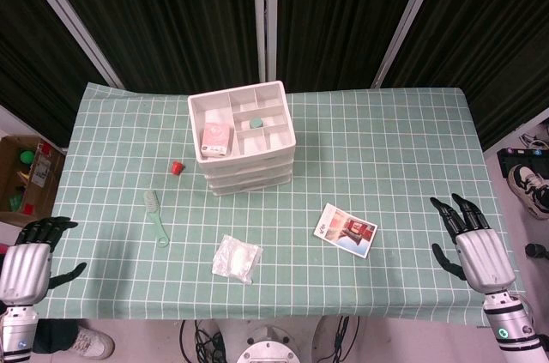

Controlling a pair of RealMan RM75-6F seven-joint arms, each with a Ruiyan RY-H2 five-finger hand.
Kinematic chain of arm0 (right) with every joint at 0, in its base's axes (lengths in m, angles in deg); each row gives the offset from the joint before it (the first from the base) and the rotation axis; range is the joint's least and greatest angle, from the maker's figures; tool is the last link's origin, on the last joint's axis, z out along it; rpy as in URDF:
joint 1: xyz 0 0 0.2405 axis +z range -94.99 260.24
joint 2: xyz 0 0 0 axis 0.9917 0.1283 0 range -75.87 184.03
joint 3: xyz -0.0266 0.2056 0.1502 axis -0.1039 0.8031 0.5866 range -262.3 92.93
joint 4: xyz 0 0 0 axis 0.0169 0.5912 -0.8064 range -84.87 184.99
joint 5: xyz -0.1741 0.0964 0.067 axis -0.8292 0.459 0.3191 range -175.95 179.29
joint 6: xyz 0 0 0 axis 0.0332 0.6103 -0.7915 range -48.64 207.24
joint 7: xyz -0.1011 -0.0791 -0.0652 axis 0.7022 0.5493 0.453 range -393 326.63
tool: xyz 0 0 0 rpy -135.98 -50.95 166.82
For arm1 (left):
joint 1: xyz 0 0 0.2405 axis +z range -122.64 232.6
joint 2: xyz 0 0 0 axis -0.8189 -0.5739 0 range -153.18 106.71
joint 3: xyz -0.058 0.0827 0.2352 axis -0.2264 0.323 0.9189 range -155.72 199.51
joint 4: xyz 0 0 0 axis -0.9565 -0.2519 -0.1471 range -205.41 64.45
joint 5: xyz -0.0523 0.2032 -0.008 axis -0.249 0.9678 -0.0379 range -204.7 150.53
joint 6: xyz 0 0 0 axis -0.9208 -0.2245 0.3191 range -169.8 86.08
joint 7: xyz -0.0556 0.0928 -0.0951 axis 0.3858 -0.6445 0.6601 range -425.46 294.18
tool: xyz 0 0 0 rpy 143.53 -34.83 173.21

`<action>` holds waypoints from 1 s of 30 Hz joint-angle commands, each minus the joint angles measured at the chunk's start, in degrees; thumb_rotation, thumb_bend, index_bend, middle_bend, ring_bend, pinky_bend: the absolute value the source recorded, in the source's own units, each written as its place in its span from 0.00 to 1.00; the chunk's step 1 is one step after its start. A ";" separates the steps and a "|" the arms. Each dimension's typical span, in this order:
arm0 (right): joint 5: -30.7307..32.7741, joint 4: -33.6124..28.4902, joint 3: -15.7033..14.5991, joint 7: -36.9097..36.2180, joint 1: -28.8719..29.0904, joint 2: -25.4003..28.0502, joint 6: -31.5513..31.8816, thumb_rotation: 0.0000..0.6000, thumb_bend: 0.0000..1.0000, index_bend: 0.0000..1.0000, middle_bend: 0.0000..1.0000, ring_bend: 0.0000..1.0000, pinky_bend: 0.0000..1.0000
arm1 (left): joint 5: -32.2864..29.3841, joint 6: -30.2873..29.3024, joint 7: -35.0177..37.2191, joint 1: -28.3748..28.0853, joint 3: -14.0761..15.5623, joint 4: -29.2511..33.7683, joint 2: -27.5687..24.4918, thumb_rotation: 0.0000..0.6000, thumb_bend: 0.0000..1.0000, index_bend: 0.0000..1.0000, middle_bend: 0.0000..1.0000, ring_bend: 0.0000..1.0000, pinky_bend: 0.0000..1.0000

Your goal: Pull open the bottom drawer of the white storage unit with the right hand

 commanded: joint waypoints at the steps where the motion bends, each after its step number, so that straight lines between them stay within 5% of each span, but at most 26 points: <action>1: -0.14 0.12 0.27 -0.12 -0.09 -0.31 -0.42 1.00 0.33 0.00 0.18 0.00 0.11 | -0.11 0.08 0.25 -0.10 -0.10 -0.05 0.03 1.00 0.03 0.30 0.25 0.20 0.20; 10: -1.35 -4.03 1.70 -1.23 2.68 -1.29 -5.38 1.00 0.33 0.00 0.22 0.01 0.12 | 0.08 -0.61 1.07 0.13 -0.06 -0.41 0.07 1.00 0.03 0.30 0.25 0.20 0.20; 14: 1.18 -8.24 3.54 -6.79 6.68 -4.43 -12.24 1.00 0.33 0.00 0.37 0.19 0.28 | 0.22 -0.81 1.78 0.21 0.02 -0.86 0.19 1.00 0.03 0.30 0.25 0.20 0.20; 23: 23.79 -10.85 13.71 -18.97 20.55 -13.84 -35.48 1.00 0.44 0.00 0.62 0.57 0.72 | -0.20 -1.27 3.58 1.01 0.48 -2.10 0.29 1.00 0.03 0.30 0.25 0.20 0.20; 30: 46.01 -5.18 22.11 -28.62 29.92 -22.73 -49.30 1.00 0.59 0.00 0.75 0.72 0.88 | -1.13 -0.95 4.99 1.32 0.42 -3.16 0.31 1.00 0.03 0.30 0.25 0.20 0.20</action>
